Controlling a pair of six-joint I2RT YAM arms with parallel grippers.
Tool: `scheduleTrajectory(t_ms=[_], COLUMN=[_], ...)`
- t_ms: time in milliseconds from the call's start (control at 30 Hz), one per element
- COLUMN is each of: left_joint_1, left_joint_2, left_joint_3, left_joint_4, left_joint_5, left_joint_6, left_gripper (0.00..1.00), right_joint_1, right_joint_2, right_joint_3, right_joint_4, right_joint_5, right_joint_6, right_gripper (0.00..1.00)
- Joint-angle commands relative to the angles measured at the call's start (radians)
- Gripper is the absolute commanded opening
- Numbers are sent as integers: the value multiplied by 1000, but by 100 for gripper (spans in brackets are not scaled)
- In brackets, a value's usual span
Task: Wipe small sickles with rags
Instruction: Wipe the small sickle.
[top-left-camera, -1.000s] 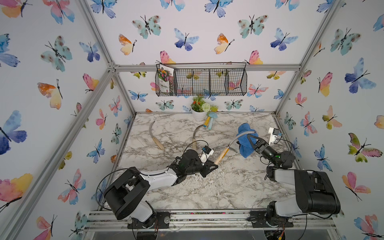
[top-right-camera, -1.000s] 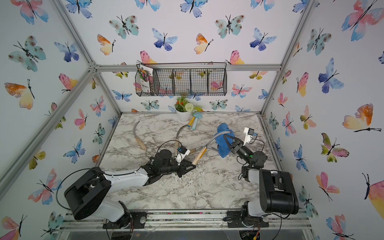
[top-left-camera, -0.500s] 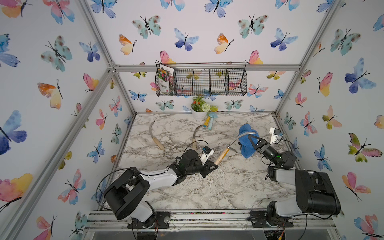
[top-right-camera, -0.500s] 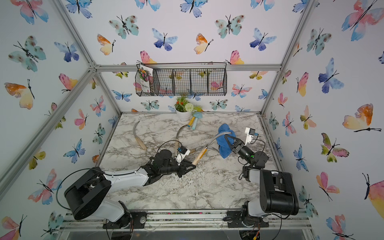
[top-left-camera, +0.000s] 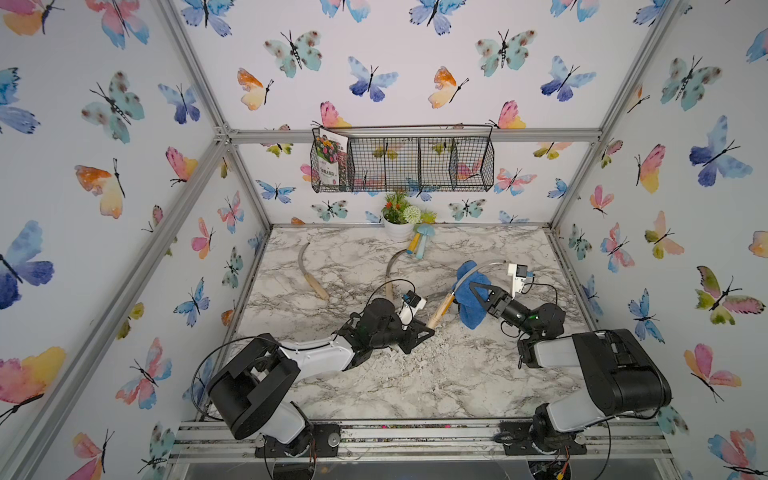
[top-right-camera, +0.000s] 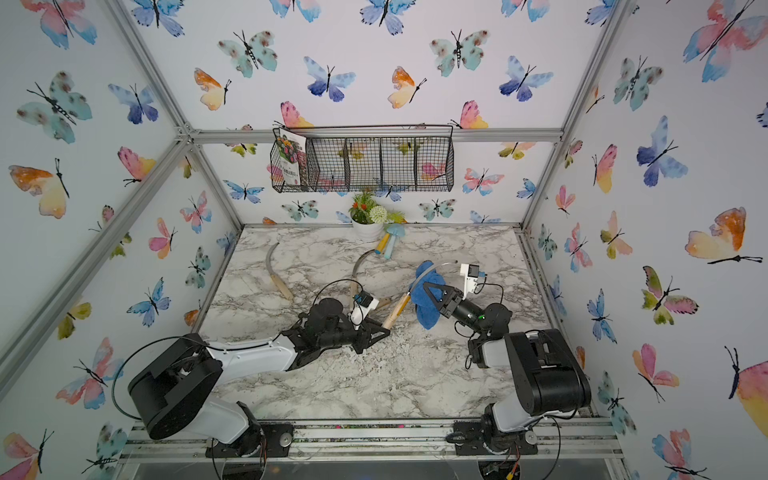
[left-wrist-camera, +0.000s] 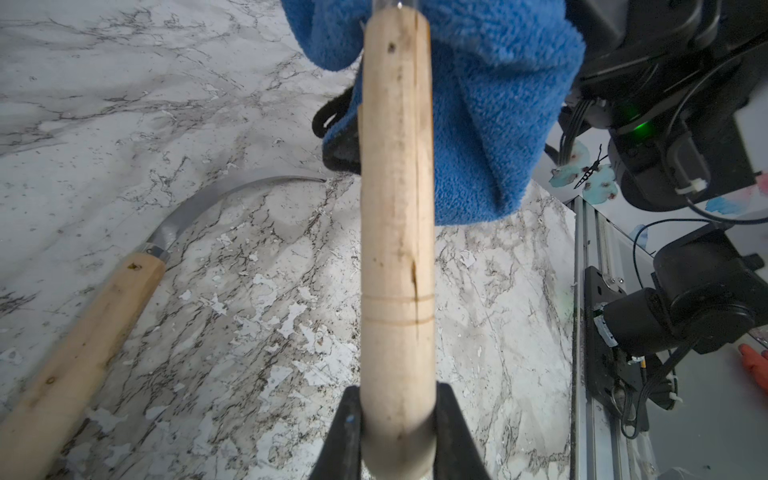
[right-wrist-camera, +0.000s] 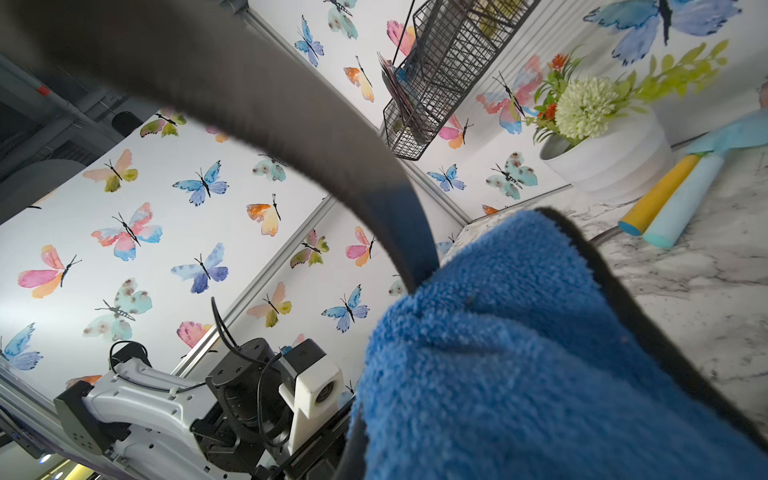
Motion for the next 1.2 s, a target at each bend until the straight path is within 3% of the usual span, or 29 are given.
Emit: scheduleTrajectory(t_ms=[0,300,467,867,1067,1167], left_joint_1=[-1,-1,-1,3,3,3], left_joint_2=[1,3,3,-5,-8,-11], left_joint_3=[20,21,19,13,8,4], left_joint_4=[25,27,26,36,46,52], left_joint_5=[16,15,17,25,45,49], left_joint_6=[8,9,8,2,-1,-5], left_gripper=[0,0,0,0,0,0], right_joint_1=[-22,-158,-163,58,60,12], right_joint_2=[-78,-195,-187,-11,-5,-21], right_joint_3=[68,182,200,26,30,65], right_joint_4=[7,-122,-181,-3,-16,-47], right_joint_5=[2,-40,-76,-20,24,12], right_joint_6=[-41,0,-42,-160,-179,-165], right_gripper=[2,2,2,3,2,2])
